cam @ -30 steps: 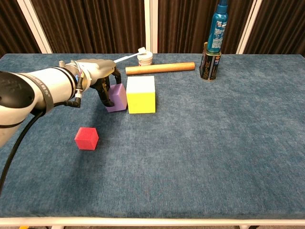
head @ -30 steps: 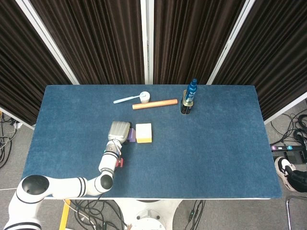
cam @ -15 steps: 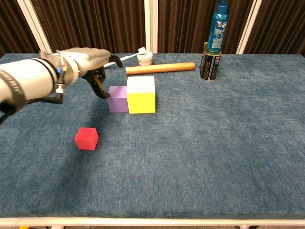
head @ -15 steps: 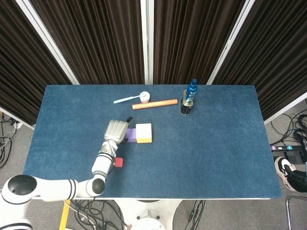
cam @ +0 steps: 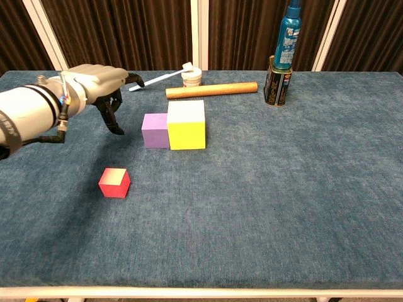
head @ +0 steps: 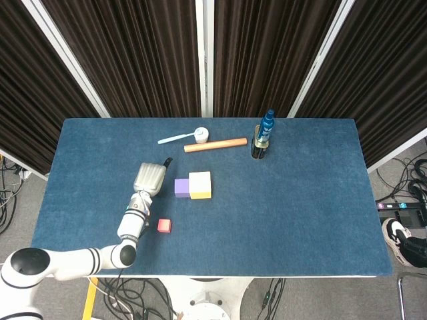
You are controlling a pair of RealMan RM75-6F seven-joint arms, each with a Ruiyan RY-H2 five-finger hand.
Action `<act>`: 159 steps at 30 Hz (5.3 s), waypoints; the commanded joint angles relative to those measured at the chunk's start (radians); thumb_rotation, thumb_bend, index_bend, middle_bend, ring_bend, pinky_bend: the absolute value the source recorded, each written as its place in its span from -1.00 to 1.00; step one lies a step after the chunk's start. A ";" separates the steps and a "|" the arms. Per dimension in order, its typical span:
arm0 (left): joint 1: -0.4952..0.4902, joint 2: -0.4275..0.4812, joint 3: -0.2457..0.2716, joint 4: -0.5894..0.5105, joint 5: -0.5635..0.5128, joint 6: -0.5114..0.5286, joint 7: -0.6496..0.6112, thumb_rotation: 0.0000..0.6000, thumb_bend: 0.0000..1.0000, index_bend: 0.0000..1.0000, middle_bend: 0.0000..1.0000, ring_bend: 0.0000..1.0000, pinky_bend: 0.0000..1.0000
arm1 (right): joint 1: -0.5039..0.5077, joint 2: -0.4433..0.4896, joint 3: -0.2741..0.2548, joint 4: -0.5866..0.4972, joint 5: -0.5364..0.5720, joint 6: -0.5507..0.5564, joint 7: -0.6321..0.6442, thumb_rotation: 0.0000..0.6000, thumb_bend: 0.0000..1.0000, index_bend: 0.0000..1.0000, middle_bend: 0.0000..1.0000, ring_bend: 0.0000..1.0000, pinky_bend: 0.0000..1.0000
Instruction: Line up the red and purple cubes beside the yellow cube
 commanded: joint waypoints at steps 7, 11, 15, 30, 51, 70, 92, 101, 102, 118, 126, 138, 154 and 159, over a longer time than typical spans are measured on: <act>-0.022 -0.099 -0.040 0.156 0.081 -0.066 -0.091 1.00 -0.82 -0.68 0.76 0.87 1.00 | -0.002 0.003 0.002 -0.011 0.011 -0.004 -0.012 1.00 -0.71 -1.00 -0.80 -0.94 -0.78; -0.035 -0.119 -0.052 0.182 0.098 -0.085 -0.096 1.00 -0.82 -0.68 0.76 0.87 1.00 | -0.004 0.006 0.004 -0.015 0.017 -0.002 -0.018 1.00 -0.70 -1.00 -0.80 -0.94 -0.78; -0.042 -0.132 -0.063 0.198 0.114 -0.093 -0.102 1.00 -0.82 -0.68 0.76 0.87 1.00 | -0.007 0.009 0.004 -0.019 0.020 -0.001 -0.020 1.00 -0.70 -1.00 -0.80 -0.94 -0.78; 0.046 -0.032 -0.042 0.052 0.163 -0.022 -0.117 1.00 -0.82 -0.68 0.75 0.87 0.99 | 0.003 0.006 0.008 -0.015 0.016 -0.012 -0.013 1.00 -0.70 -1.00 -0.80 -0.94 -0.78; 0.278 0.353 0.152 -0.630 0.323 0.015 -0.271 1.00 -0.75 -0.22 0.75 0.87 0.99 | 0.039 -0.032 0.005 0.028 -0.024 -0.040 0.024 1.00 -0.70 -1.00 -0.80 -0.94 -0.78; 0.234 0.176 0.117 -0.478 0.147 0.001 -0.202 1.00 -0.44 -0.13 0.76 0.88 1.00 | 0.044 -0.036 0.000 0.045 -0.015 -0.057 0.038 1.00 -0.70 -1.00 -0.80 -0.94 -0.78; 0.245 0.170 0.099 -0.455 0.178 0.059 -0.189 1.00 -0.43 0.15 0.79 0.89 1.00 | 0.038 -0.027 -0.001 0.032 -0.017 -0.041 0.032 1.00 -0.71 -1.00 -0.80 -0.94 -0.78; 0.130 0.182 -0.042 -0.344 -0.024 -0.035 -0.134 1.00 -0.43 0.14 0.79 0.89 1.00 | 0.035 -0.022 -0.001 0.024 -0.018 -0.033 0.027 1.00 -0.71 -1.00 -0.80 -0.94 -0.78; 0.115 0.174 -0.052 -0.323 -0.050 -0.043 -0.124 1.00 -0.43 0.14 0.79 0.89 1.00 | 0.034 -0.022 -0.001 0.023 -0.017 -0.033 0.026 1.00 -0.71 -1.00 -0.80 -0.94 -0.78; -0.033 0.083 -0.101 -0.148 -0.315 -0.105 -0.041 1.00 -0.43 0.14 0.79 0.89 1.00 | 0.019 -0.007 -0.003 0.011 -0.005 -0.022 0.018 1.00 -0.71 -1.00 -0.80 -0.94 -0.78; -0.062 0.065 -0.100 -0.132 -0.356 -0.106 -0.033 1.00 -0.43 0.13 0.79 0.89 1.00 | 0.018 -0.010 -0.005 0.017 0.000 -0.029 0.022 1.00 -0.71 -1.00 -0.80 -0.94 -0.78; -0.090 0.044 -0.094 -0.096 -0.398 -0.111 -0.022 1.00 -0.43 0.12 0.78 0.89 1.00 | 0.014 -0.009 -0.002 0.020 0.006 -0.029 0.023 1.00 -0.71 -1.00 -0.80 -0.94 -0.78; -0.105 0.034 -0.084 -0.089 -0.406 -0.098 -0.013 1.00 -0.44 -0.02 0.78 0.88 1.00 | 0.008 -0.007 -0.002 0.021 0.007 -0.022 0.025 1.00 -0.71 -1.00 -0.79 -0.94 -0.78; -0.103 0.040 -0.084 -0.103 -0.401 -0.093 -0.017 1.00 -0.45 -0.14 0.77 0.88 1.00 | 0.004 -0.005 -0.002 0.020 0.006 -0.017 0.027 1.00 -0.70 -1.00 -0.79 -0.94 -0.78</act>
